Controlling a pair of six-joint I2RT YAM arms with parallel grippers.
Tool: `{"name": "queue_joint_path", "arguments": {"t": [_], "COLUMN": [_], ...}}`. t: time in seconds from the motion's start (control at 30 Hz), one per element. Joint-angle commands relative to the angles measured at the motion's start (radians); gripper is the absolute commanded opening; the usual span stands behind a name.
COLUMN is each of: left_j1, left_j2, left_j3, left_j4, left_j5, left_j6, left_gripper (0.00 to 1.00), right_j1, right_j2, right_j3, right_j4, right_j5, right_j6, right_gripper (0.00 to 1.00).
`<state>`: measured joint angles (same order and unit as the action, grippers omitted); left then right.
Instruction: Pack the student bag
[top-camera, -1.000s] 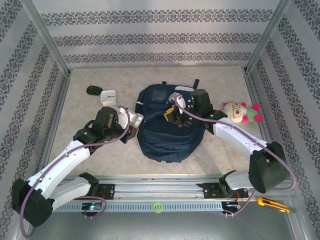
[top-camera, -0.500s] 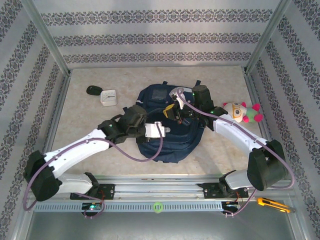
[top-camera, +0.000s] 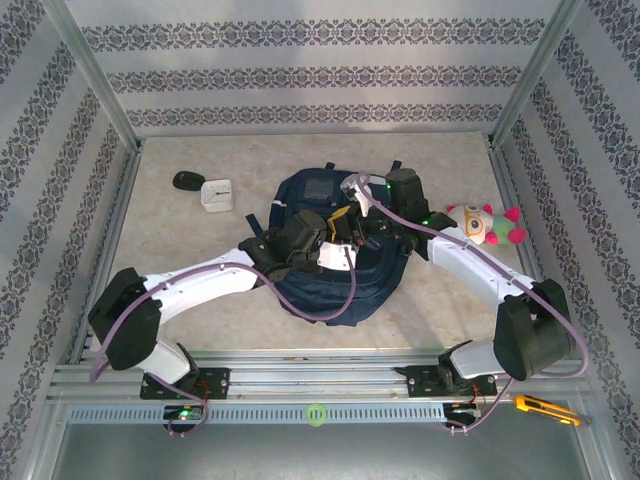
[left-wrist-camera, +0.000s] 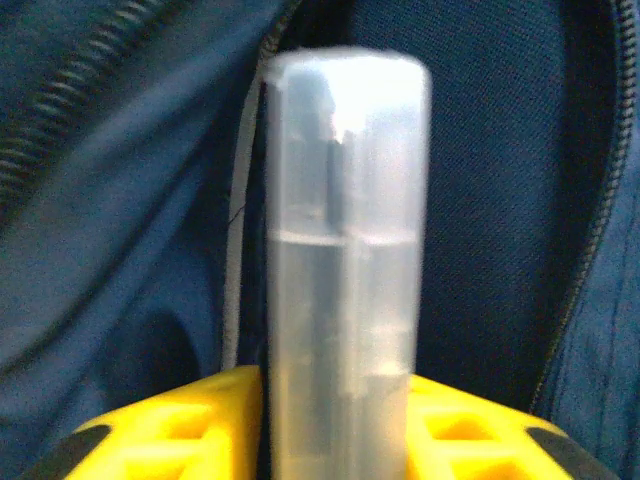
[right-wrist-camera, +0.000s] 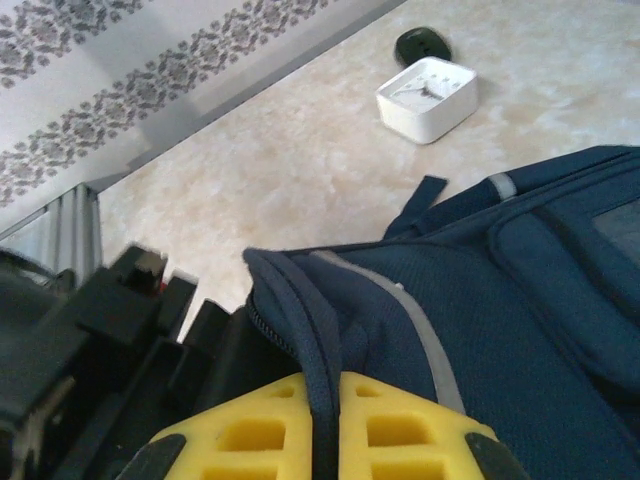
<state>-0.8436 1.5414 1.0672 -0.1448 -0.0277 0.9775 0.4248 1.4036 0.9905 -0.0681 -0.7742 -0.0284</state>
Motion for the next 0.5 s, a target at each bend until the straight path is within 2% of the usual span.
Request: {"name": "queue_joint_path", "arguments": {"t": [0.0, 0.1, 0.33, 0.47], "left_j1": [-0.009, -0.009, -0.006, 0.053], "left_j2": [0.029, 0.016, -0.111, -0.254], "left_j3": [0.046, 0.045, -0.009, -0.062], "left_j4": [0.045, 0.004, -0.041, -0.058], "left_j5": [0.012, 0.035, 0.071, 0.143], "left_j6": [0.009, -0.019, -0.119, -0.255], "left_gripper": [0.47, 0.58, 0.61, 0.63], "right_j1": [0.009, 0.006, 0.000, -0.001], "right_j2": [-0.011, -0.017, -0.022, -0.027], "right_j3": [0.061, 0.057, 0.051, 0.039], "right_j4": [0.083, 0.082, 0.083, 0.076], "right_j5": [-0.091, -0.093, -0.102, -0.103], "right_j6": [0.015, 0.012, 0.012, -0.013], "right_gripper": [0.00, 0.00, 0.00, 0.00]}}
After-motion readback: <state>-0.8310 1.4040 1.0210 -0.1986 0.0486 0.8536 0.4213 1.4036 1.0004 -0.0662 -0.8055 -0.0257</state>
